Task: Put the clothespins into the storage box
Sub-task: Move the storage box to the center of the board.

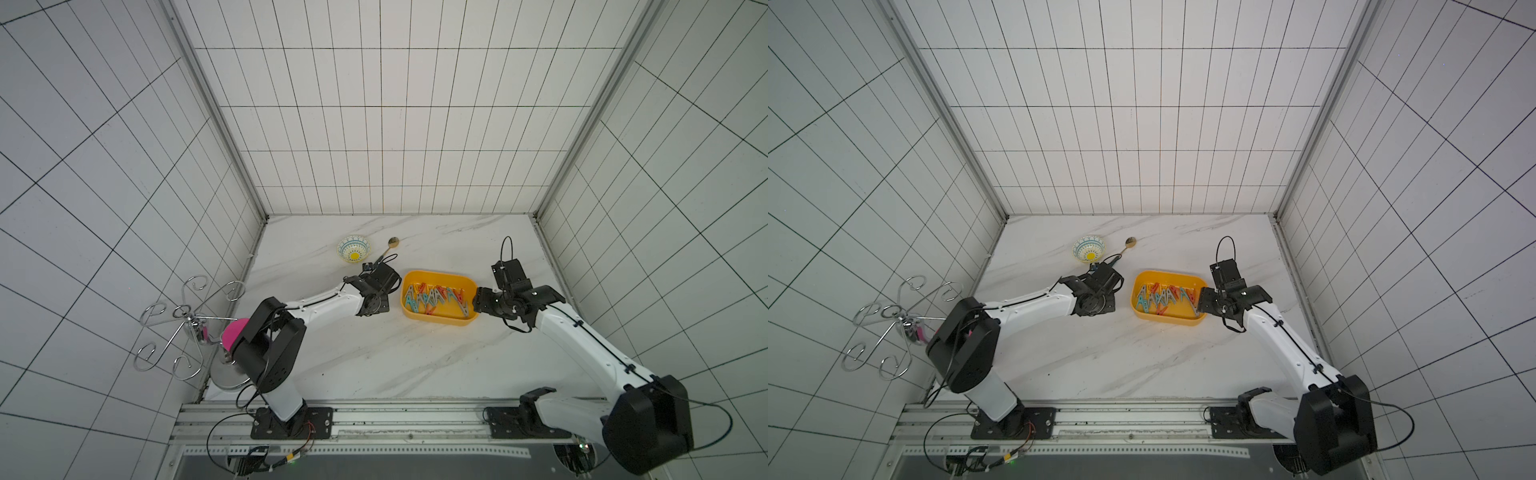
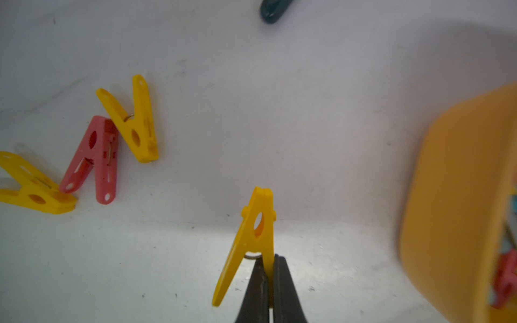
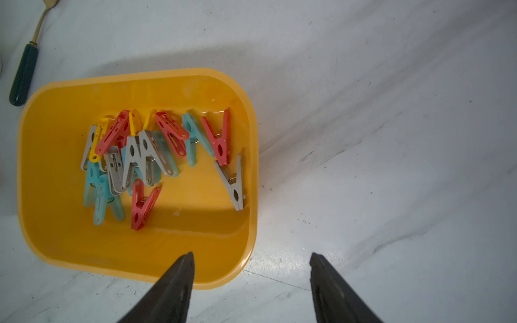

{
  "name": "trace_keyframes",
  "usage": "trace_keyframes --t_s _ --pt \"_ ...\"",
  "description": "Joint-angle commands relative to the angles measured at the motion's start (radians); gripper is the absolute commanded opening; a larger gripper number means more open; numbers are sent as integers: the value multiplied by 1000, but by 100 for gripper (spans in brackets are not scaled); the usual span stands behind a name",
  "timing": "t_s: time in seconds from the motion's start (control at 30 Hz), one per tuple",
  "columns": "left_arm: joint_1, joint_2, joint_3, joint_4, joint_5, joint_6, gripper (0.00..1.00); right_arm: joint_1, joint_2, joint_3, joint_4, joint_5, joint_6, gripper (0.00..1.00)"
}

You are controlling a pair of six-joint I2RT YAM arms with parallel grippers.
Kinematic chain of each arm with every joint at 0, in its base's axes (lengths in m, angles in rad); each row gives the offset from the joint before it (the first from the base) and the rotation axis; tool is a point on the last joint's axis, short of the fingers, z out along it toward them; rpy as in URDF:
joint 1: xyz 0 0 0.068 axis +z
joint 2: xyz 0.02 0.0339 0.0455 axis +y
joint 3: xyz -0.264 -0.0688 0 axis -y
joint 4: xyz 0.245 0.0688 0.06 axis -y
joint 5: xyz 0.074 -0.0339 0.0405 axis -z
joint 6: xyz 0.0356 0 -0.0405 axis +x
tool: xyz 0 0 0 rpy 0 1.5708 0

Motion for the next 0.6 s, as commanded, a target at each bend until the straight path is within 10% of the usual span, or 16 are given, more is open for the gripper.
trace_keyframes --t_s 0.0,0.57 --pt "-60 -31 91 -39 -42 13 5 -20 44 1 7 -2 -14 69" --pt "-215 237 387 -133 -54 87 5 32 191 -9 87 -73 -49 17"
